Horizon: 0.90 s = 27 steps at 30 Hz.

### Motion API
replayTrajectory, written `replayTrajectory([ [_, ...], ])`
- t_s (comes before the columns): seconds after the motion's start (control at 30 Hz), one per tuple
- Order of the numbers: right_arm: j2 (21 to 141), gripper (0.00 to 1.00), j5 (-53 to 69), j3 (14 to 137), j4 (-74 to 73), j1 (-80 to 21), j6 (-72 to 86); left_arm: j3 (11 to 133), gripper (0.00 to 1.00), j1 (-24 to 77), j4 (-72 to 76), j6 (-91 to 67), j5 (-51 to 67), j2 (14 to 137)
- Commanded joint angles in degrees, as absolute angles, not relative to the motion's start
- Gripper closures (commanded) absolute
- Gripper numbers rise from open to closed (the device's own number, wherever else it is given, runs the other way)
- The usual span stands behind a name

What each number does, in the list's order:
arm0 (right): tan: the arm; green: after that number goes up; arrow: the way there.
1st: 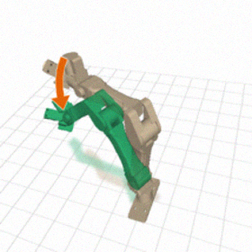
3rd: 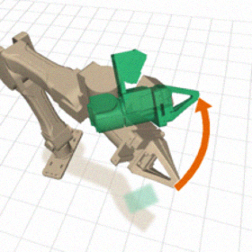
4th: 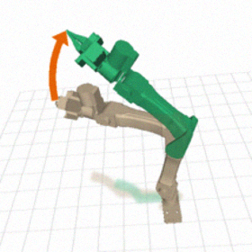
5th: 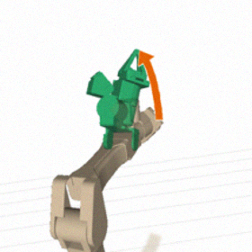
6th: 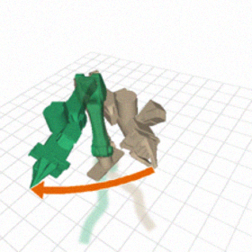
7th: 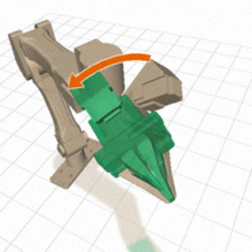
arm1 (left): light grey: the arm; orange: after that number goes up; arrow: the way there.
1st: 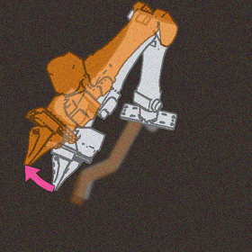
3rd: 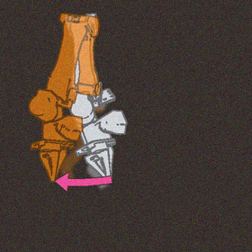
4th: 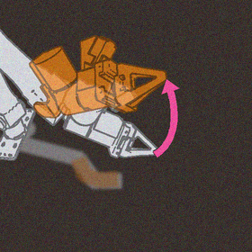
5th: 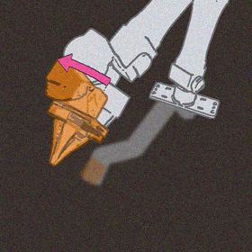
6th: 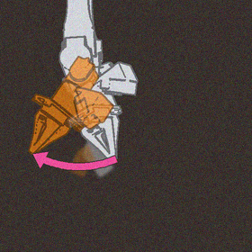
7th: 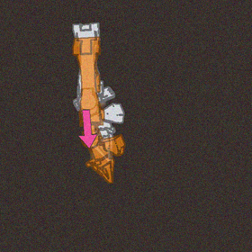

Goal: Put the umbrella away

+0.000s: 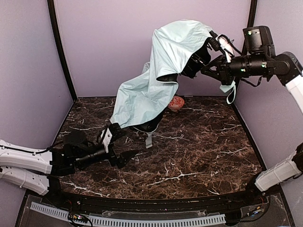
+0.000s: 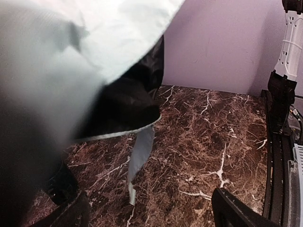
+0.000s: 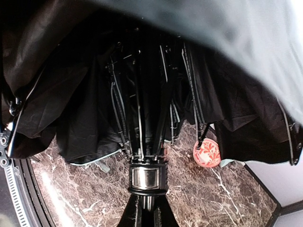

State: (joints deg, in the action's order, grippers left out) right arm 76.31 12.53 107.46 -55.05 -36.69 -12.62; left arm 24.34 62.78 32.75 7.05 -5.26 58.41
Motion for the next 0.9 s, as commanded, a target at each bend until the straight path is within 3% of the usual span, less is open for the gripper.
replayTrajectory([
  [0.0,74.9,1.0,15.2,111.6,-49.5,-36.4,-11.0,24.4,0.08,62.2,48.5,8.3,-3.7,67.2],
  [0.13,75.3,1.0,16.2,112.4,-47.9,-36.3,-9.6,23.3,0.02,62.2,66.9,5.3,8.5,76.8],
  [0.23,75.8,1.0,16.7,113.2,-47.4,-36.3,-8.9,24.8,0.02,62.4,72.8,2.3,14.0,81.8],
  [0.3,76.2,1.0,17.2,114.1,-47.6,-36.4,-8.8,26.4,0.11,62.8,73.3,2.0,15.0,84.4],
  [0.37,76.2,1.0,18.3,114.7,-47.8,-36.3,-9.0,27.8,0.28,63.0,72.6,2.0,8.9,86.7],
  [0.4,76.2,1.0,19.2,115.0,-47.9,-36.3,-9.0,28.1,0.3,63.0,72.8,3.0,5.9,87.8],
  [0.57,75.3,1.0,21.1,115.0,-47.9,-36.3,-9.2,26.3,0.27,62.7,82.5,9.0,-5.4,91.6],
  [0.7,74.8,1.0,21.8,114.4,-47.7,-36.4,-9.5,26.9,0.33,61.9,82.0,10.9,-7.2,91.9],
  [0.83,74.9,1.0,22.2,114.4,-47.7,-36.4,-9.6,27.2,0.62,62.0,81.9,11.2,-6.9,93.2],
  [0.87,74.7,1.0,22.2,114.3,-47.7,-36.4,-9.6,27.0,0.64,61.9,82.0,11.2,-7.0,93.2],
])
